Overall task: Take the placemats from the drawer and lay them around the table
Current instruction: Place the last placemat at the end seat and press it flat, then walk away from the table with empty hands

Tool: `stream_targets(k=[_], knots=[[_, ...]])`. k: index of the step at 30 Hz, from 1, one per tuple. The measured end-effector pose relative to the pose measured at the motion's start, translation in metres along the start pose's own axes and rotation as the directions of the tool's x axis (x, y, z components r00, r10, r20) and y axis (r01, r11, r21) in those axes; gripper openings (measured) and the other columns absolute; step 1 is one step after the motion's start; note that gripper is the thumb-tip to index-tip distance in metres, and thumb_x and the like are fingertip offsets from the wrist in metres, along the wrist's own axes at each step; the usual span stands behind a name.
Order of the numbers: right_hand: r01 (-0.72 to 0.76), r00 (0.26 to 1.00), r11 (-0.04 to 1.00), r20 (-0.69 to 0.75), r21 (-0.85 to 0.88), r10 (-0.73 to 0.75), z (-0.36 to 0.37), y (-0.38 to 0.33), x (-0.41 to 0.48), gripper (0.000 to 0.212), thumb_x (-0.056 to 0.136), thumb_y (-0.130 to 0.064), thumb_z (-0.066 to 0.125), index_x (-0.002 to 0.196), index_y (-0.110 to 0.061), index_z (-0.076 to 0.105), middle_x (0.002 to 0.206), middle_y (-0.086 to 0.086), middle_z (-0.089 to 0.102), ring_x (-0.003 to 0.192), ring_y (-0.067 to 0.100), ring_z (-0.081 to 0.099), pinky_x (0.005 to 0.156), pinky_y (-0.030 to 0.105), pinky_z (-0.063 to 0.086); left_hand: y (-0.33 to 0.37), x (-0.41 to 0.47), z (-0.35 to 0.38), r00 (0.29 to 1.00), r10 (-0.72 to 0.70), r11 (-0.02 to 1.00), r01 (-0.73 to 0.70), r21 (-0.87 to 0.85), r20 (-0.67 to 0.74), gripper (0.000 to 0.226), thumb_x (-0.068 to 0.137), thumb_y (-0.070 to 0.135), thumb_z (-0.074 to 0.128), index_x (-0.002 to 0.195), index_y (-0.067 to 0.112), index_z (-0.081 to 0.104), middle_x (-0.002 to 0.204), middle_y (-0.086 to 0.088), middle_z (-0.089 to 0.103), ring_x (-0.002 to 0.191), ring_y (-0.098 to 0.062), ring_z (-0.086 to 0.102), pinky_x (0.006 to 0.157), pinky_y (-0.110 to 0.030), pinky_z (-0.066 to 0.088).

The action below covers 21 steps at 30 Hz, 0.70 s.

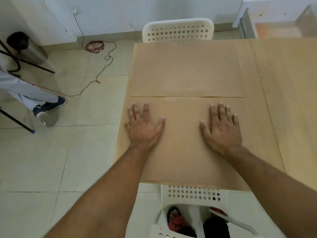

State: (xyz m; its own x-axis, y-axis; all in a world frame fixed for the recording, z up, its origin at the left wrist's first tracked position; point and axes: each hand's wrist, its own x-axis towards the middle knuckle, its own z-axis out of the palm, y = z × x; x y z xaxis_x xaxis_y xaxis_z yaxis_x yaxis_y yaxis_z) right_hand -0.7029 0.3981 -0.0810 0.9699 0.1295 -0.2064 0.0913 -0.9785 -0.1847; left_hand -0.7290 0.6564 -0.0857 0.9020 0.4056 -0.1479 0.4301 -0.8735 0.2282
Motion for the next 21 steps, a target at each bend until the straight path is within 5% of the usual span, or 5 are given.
stream_targets(k=[6, 11, 21], knots=[[0.118, 0.993, 0.993, -0.026, 0.02, -0.117, -0.014, -0.035, -0.023, 0.077, 0.095, -0.065, 0.011, 0.16, -0.024, -0.001, 0.168, 0.008, -0.004, 0.154, 0.023, -0.006, 0.124, 0.045, 0.0, 0.016, -0.029, -0.014, 0.995, 0.1, 0.992, -0.098, -0.083, 0.016, 0.084, 0.09, 0.073, 0.034, 0.158, 0.028, 0.016, 0.168, -0.005, -0.001, 0.154, -0.026, -0.005, 0.116, -0.06, 0.016], [0.16, 0.987, 0.985, -0.026, 0.063, -0.158, -0.037, -0.074, -0.058, 0.071, 0.099, -0.06, 0.023, 0.16, -0.03, 0.003, 0.168, 0.007, 0.002, 0.154, 0.023, -0.002, 0.124, 0.046, 0.004, 0.022, -0.067, -0.047, 0.979, 0.203, 0.971, -0.2, -0.127, 0.004, 0.071, 0.094, 0.063, 0.04, 0.153, 0.026, 0.03, 0.166, -0.006, 0.016, 0.153, -0.026, 0.009, 0.114, -0.054, 0.026], [0.272, 0.962, 0.824, -0.107, 0.498, -0.253, -0.096, -0.134, -0.109, 0.064, 0.1, -0.049, 0.044, 0.156, -0.026, 0.024, 0.162, 0.001, 0.029, 0.149, 0.016, 0.024, 0.119, 0.035, 0.022, -0.029, -0.127, -0.142, 0.971, 0.17, 0.896, -0.224, -0.384, -0.171, 0.057, 0.096, 0.048, 0.053, 0.147, 0.027, 0.039, 0.15, 0.003, 0.043, 0.139, -0.018, 0.037, 0.11, -0.043, 0.037]])
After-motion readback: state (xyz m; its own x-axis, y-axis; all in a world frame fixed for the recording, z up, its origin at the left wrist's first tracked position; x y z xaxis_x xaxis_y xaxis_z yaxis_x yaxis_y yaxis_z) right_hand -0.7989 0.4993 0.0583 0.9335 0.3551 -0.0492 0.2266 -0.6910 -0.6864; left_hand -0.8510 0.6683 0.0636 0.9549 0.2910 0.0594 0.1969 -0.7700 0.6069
